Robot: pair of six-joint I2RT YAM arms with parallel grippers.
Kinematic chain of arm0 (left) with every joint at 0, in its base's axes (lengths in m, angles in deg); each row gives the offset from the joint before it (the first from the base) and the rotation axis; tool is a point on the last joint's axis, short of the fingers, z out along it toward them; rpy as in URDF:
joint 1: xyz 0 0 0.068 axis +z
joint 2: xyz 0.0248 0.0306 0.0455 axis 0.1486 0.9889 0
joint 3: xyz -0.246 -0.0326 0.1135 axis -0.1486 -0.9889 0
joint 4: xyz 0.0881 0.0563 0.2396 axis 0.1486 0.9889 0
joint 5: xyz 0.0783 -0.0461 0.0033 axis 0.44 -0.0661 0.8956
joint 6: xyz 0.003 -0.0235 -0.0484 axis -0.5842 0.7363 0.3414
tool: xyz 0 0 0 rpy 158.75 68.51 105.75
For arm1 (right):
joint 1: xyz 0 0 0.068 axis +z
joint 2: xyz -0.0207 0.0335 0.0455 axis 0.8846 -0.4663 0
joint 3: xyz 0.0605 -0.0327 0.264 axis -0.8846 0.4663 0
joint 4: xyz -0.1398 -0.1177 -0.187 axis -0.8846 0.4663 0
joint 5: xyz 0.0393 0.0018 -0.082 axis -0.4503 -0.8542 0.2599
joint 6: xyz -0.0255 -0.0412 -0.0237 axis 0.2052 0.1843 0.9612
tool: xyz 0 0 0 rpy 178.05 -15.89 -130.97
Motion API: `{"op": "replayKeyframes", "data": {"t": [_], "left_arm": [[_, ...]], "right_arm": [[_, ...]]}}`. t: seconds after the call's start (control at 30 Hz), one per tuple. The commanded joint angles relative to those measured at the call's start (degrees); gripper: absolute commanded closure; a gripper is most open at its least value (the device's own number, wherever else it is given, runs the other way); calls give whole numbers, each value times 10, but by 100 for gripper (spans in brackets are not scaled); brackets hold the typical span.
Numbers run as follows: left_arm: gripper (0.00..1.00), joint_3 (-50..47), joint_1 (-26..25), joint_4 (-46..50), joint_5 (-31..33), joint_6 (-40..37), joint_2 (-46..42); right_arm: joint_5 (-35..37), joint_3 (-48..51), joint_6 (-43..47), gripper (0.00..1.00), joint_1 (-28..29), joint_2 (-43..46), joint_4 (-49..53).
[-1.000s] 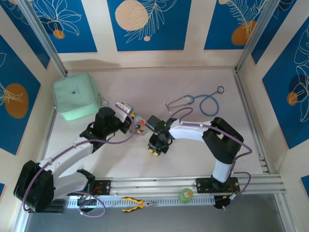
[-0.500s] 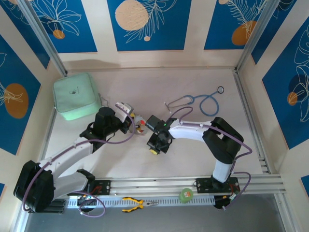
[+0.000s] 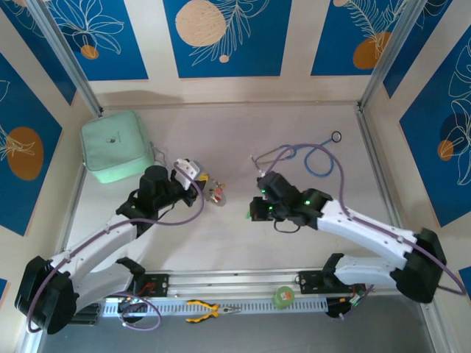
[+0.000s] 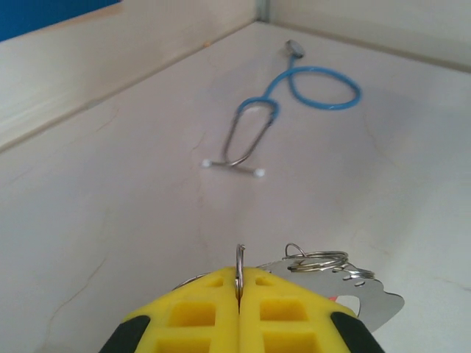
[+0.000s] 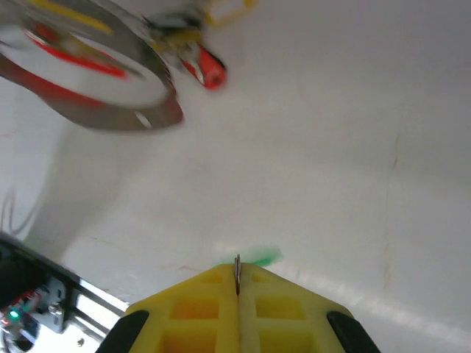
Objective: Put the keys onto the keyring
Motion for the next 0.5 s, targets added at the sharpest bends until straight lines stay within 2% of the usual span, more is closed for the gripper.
{"op": "replayKeyframes", "data": {"t": [0.0,0.1,0.23,0.37,0.47], "left_arm": [[100,-17,-6,-71,-108,13,-16],[100,-18,-8,-82,-148,28,-10],[100,-28,-14,-109,-180,46,-9],[100,-29,-26,-100,-218,57,-6],[100,-40,-37,-97,-215,58,-15]], "right_arm": [[-80,48,232,100,-50,59,-119],[-189,78,331,100,-95,109,-191],[-298,67,399,100,-130,123,-198],[-372,45,453,100,-142,113,-173],[-413,48,488,100,-144,114,-174]]}}
